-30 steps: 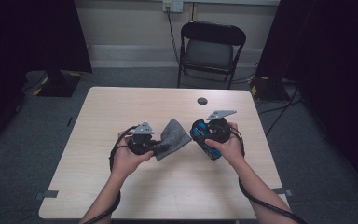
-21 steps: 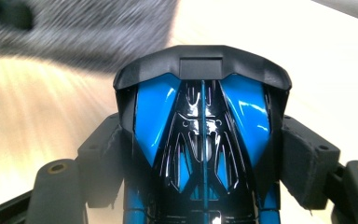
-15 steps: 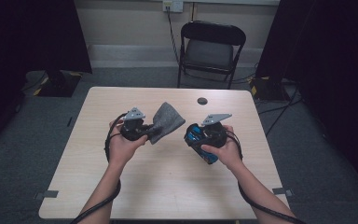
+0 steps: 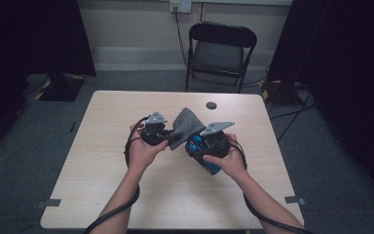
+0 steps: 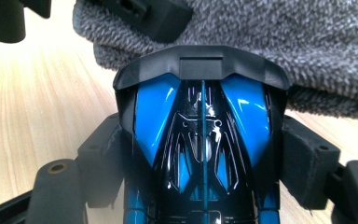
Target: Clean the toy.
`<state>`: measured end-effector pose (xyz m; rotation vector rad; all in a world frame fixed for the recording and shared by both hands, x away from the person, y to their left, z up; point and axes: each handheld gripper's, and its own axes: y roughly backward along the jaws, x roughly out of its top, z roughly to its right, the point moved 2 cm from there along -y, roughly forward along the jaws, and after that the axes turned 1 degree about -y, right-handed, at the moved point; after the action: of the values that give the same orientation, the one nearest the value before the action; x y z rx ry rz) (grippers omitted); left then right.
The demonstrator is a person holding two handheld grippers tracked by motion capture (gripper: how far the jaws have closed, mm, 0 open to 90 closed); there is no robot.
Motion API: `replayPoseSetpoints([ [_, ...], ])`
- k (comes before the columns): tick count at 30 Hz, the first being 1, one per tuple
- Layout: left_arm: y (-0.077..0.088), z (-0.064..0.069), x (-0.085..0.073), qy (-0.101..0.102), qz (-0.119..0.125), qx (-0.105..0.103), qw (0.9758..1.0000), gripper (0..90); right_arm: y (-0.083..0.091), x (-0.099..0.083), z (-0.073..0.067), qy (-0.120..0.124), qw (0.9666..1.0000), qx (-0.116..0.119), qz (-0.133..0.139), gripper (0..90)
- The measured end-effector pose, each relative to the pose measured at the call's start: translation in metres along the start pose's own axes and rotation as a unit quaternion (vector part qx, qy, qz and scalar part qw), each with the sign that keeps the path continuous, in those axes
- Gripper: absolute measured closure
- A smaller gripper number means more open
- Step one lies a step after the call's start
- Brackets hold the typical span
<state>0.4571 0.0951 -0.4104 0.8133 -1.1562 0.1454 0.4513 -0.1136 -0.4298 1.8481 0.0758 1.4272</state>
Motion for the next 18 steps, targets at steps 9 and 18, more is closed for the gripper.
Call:
replayPoseSetpoints([
  [9, -0.0024, 0.0056, -0.0044, 0.0, -0.005, -0.014, 0.9999, 76.0, -0.0014, -0.0015, 0.0007, 0.002, 0.9999, -0.009, -0.003, 25.5],
  [18, -0.0021, 0.0079, -0.0066, -0.002, -0.001, -0.024, 0.9997, 76.1, -0.0028, -0.0023, 0.0013, 0.005, 0.9998, -0.016, -0.01, 25.5],
])
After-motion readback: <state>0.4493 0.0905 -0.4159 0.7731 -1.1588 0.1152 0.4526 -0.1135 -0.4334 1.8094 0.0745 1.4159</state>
